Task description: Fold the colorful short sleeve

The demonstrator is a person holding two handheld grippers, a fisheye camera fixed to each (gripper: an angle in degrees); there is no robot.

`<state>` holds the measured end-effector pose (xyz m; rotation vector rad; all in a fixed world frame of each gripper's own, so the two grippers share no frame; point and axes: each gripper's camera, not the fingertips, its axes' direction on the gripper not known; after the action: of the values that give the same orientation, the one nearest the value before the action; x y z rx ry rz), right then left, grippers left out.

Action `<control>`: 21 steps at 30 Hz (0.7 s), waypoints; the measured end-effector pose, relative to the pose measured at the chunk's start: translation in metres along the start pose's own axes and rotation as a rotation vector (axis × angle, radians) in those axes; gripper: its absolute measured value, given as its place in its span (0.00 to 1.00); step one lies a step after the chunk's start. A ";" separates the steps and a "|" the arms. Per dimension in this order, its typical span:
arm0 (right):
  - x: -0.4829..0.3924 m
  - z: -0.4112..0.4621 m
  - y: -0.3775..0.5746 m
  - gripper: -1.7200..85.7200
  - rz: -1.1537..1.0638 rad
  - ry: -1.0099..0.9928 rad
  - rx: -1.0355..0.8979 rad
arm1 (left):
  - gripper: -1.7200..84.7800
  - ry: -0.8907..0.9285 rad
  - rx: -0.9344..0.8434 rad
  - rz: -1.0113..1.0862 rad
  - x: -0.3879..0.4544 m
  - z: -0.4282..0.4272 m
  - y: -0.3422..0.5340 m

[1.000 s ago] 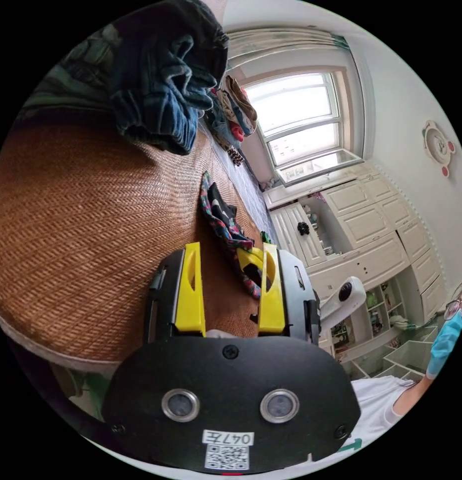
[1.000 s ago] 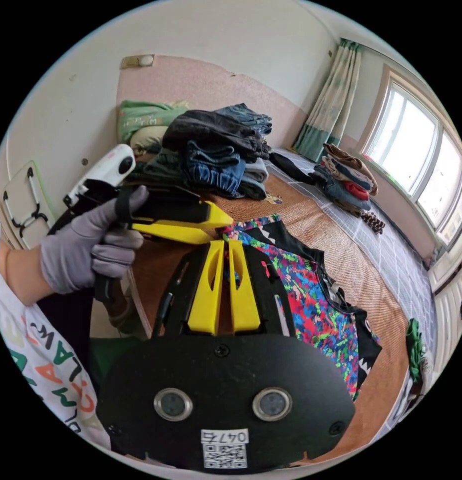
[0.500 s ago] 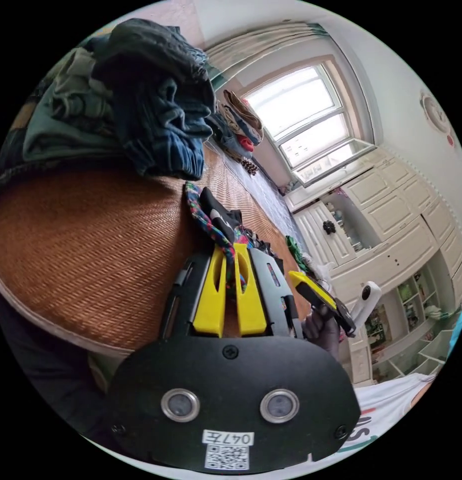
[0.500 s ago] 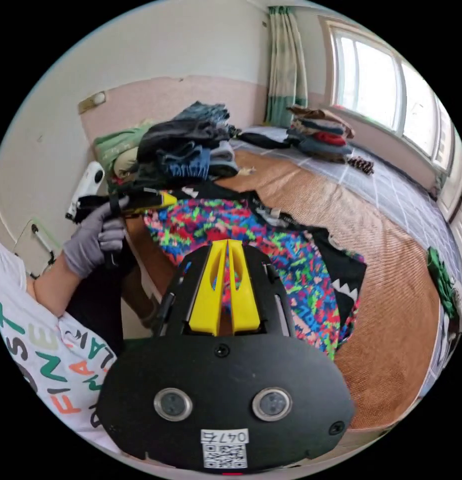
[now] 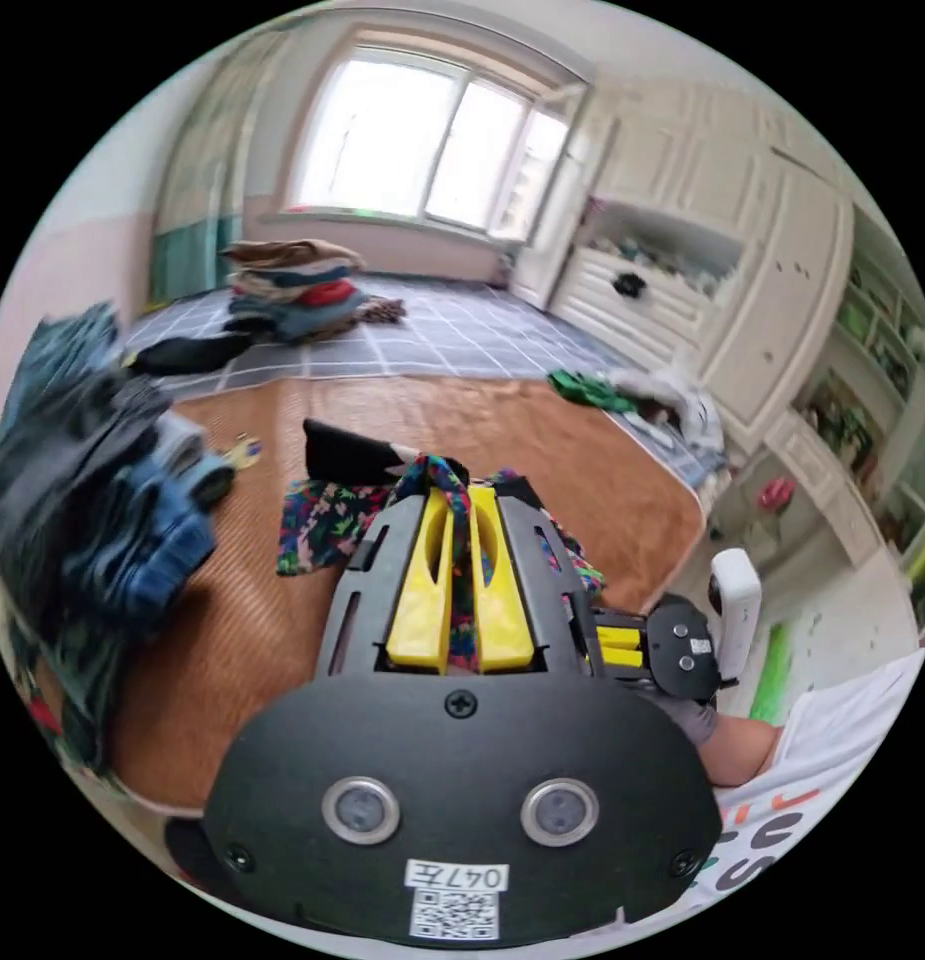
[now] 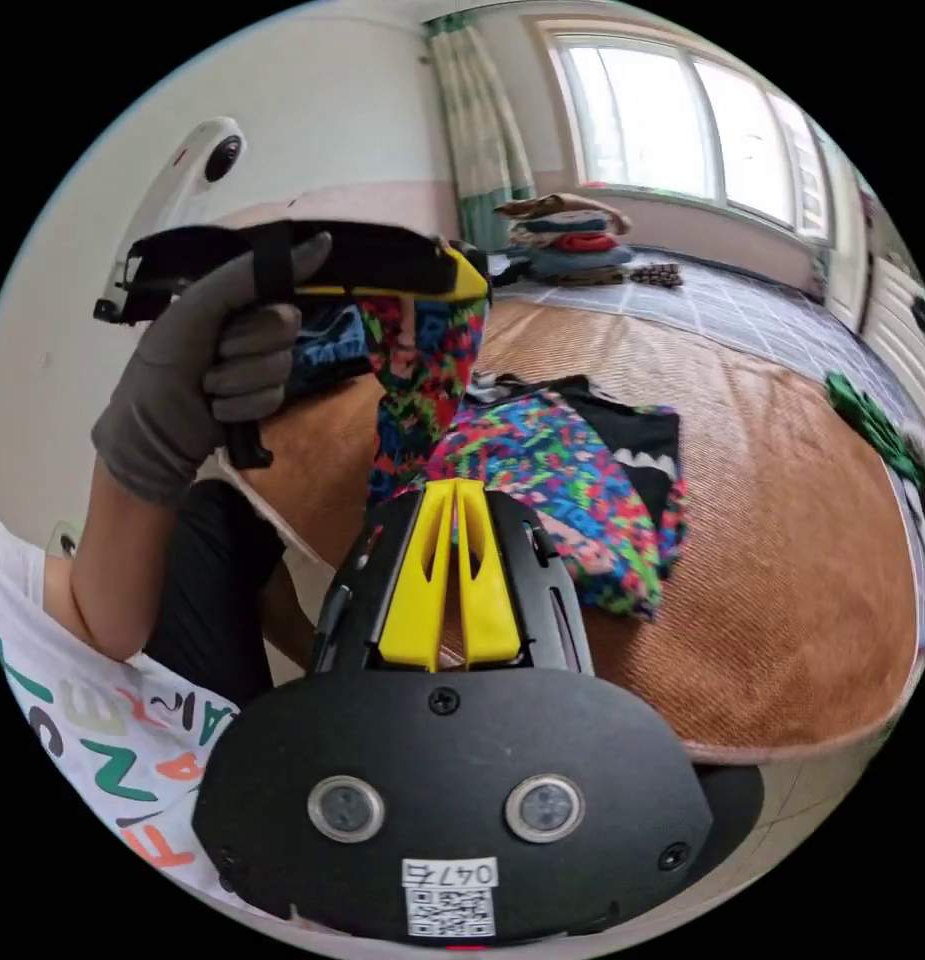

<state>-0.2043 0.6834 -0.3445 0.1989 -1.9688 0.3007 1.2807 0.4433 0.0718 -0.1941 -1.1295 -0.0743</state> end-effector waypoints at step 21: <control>0.093 -0.039 0.004 0.04 -0.094 0.123 0.069 | 0.21 0.143 -0.123 0.081 0.084 0.040 -0.019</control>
<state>-0.2091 0.6989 -0.2450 0.3095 -1.8231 0.3122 1.2779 0.4352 0.1662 -0.3391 -0.9738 -0.0848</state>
